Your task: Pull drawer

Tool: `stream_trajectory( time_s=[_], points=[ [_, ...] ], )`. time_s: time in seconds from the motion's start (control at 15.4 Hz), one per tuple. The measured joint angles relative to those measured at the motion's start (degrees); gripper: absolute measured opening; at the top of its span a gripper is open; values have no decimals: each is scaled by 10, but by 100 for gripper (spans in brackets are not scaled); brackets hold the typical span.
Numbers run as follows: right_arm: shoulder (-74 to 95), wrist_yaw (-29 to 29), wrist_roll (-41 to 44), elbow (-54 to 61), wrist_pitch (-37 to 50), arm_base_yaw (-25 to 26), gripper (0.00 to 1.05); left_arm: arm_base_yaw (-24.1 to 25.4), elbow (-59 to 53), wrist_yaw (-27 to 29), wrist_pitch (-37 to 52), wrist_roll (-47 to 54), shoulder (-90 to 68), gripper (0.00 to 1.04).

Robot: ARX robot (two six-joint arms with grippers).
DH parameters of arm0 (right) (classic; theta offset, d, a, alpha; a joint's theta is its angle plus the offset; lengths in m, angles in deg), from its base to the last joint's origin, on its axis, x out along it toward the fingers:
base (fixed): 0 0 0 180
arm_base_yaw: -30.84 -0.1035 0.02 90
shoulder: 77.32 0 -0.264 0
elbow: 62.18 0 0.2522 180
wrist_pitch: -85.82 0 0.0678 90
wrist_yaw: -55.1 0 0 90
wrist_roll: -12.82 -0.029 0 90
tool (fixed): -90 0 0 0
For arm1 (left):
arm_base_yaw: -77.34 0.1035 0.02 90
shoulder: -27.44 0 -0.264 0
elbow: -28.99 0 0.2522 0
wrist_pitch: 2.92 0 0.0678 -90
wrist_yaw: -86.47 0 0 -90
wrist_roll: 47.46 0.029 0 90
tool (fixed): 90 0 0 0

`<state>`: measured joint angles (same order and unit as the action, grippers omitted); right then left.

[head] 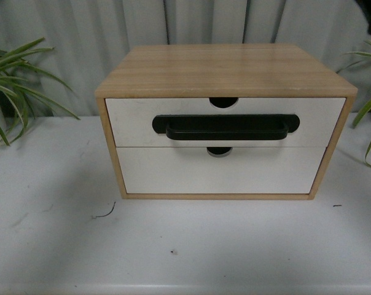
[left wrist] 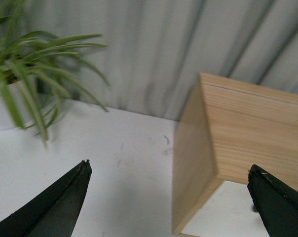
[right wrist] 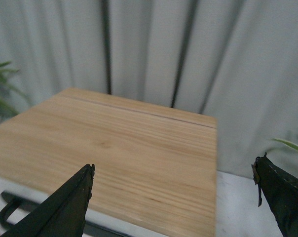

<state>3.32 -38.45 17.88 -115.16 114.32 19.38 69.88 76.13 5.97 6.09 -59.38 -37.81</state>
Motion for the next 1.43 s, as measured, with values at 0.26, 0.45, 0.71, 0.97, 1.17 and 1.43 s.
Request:
stream_trajectory(
  time_s=[0.26, 0.45, 0.71, 0.97, 1.17, 1.43],
  points=[
    [64, -173, 227, -77, -111, 15, 98, -56, 131, -193, -113, 202, -74, 98],
    [78, -273, 420, -157, -252, 33, 98, -97, 252, -277, -298, 386, -151, 98],
    [116, -297, 732, -227, -462, 44, 98, -149, 345, -283, -450, 534, -243, 98],
    [146, -289, 869, -258, -573, 31, 98, -168, 391, -282, -455, 571, -329, 98],
    [150, -287, 869, -258, -580, 28, 98, -168, 395, -280, -451, 572, -337, 98],
    [164, -282, 861, -258, -589, 21, 98, -168, 404, -280, -440, 572, -352, 98]
  ],
)
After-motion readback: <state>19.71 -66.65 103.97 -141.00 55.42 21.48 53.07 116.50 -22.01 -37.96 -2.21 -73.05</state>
